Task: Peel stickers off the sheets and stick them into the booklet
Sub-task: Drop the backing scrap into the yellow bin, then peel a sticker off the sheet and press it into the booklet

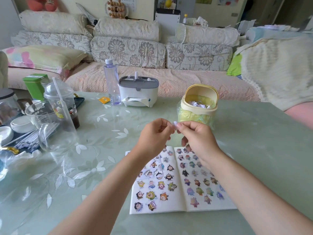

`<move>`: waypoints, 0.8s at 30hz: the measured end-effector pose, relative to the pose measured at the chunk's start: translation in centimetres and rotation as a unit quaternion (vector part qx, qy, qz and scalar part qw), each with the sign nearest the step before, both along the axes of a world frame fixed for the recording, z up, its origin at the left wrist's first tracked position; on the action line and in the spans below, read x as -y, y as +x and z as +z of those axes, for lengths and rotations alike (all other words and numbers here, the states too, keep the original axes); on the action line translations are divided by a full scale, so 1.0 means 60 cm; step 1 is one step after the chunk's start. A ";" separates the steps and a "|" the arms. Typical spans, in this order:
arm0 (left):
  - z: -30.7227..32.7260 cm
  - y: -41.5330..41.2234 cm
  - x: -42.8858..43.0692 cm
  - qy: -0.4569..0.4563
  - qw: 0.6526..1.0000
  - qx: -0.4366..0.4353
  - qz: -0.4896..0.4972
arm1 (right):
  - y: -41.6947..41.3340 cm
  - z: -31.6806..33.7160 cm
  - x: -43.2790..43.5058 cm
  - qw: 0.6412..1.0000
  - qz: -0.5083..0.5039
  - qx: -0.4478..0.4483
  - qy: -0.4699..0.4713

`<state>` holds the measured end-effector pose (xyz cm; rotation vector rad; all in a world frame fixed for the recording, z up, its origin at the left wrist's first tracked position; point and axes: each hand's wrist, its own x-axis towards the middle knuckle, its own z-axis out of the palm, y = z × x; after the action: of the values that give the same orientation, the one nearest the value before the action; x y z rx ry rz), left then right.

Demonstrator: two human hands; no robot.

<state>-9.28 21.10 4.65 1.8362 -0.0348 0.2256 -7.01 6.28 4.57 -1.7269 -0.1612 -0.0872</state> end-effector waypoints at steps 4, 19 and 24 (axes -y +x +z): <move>0.002 0.021 0.008 0.020 1.000 -0.013 0.005 | 0.023 0.001 0.023 0.997 -0.072 0.008 -0.001; -0.015 0.064 0.004 0.005 0.999 -0.044 -0.006 | 0.218 0.058 0.056 0.913 -0.237 0.114 -0.313; -0.009 0.060 -0.001 -0.093 0.993 -0.078 0.003 | 0.172 0.043 0.037 0.924 -0.148 0.188 -0.300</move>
<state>-5.68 21.17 4.13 1.6622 0.0976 0.0846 3.29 4.04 7.15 -2.3254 -0.2232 -0.6531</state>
